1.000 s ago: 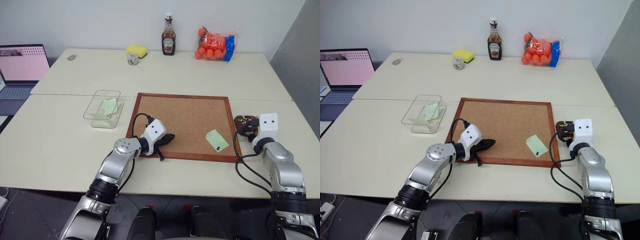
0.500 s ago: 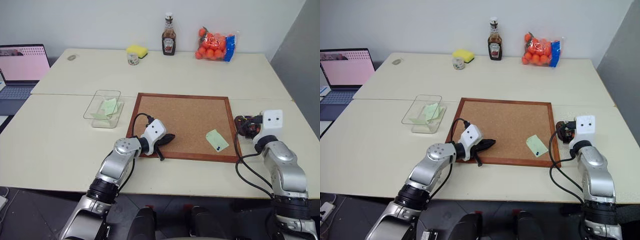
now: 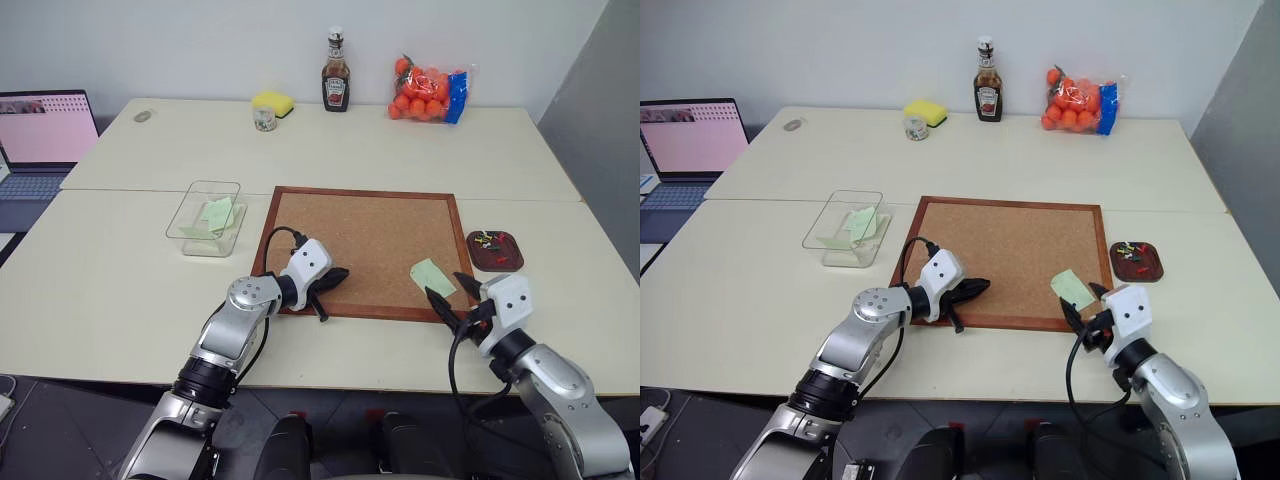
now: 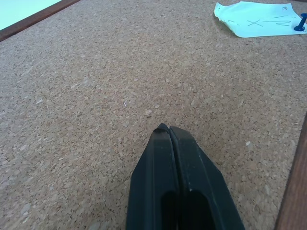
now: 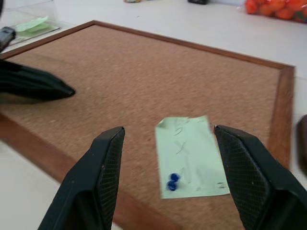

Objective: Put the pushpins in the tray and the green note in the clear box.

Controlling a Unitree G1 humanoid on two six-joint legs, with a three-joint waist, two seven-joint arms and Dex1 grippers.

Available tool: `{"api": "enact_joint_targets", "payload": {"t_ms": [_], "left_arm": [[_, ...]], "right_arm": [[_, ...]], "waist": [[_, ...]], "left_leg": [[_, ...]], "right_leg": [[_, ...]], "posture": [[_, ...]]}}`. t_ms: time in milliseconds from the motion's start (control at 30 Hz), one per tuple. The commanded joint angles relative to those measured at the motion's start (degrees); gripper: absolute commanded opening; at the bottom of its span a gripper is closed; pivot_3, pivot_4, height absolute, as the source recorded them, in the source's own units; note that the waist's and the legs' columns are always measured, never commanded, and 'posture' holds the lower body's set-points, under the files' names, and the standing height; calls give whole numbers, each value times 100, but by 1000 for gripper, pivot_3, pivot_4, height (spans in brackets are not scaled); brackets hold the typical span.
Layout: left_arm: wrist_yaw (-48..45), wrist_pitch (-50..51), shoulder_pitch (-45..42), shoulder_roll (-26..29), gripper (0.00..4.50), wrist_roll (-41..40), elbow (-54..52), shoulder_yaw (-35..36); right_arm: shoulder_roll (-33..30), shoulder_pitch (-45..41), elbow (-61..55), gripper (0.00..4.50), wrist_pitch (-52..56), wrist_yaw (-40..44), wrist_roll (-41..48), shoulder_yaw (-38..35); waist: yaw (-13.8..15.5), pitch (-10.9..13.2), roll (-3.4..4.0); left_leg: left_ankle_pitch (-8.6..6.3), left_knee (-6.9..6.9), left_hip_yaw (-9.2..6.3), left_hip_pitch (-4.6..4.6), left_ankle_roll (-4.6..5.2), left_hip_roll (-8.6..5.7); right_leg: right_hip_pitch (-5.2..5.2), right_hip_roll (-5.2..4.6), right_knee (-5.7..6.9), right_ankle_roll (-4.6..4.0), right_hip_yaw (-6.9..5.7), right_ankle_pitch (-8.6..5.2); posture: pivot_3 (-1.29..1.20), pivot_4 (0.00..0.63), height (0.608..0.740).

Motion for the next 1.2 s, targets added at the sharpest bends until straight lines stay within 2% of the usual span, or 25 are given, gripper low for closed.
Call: {"api": "enact_joint_targets", "payload": {"t_ms": [33,400,500,933,1200], "left_arm": [[-73,97,100,13,0,137,181,-207],[-44,130,149,36,0,140,110,-183],[-50,130,152,43,0,141,106,-186],[-67,106,110,48,0,144,148,-189],[-56,122,109,53,0,147,139,-183]], "right_arm": [[-28,-86,215,3140,-180,15,-252,239],[233,-283,811,3140,-444,-21,-159,115],[258,-240,832,2653,-472,-19,-163,122],[227,-141,1037,28,-608,-100,-308,56],[231,-165,1001,28,-974,-98,-336,-21]], "waist": [[4,0,0],[6,-1,-2],[5,-1,-2],[4,-1,-2],[4,-1,-2]], "left_leg": [[0,0,-1,-1,0,0],[0,-1,-4,-3,0,0],[0,-1,-4,-3,0,-1],[0,-1,-6,-2,0,0],[0,-1,-5,-1,0,0]], "right_leg": [[0,0,-1,-1,0,0],[0,0,-3,-1,0,-1],[0,0,-3,-1,0,-1],[1,0,-2,-1,0,-1],[2,0,-2,-1,0,-1]], "posture": [[0,150,740],[0,150,740],[0,150,740],[0,150,740],[0,150,740]]}}
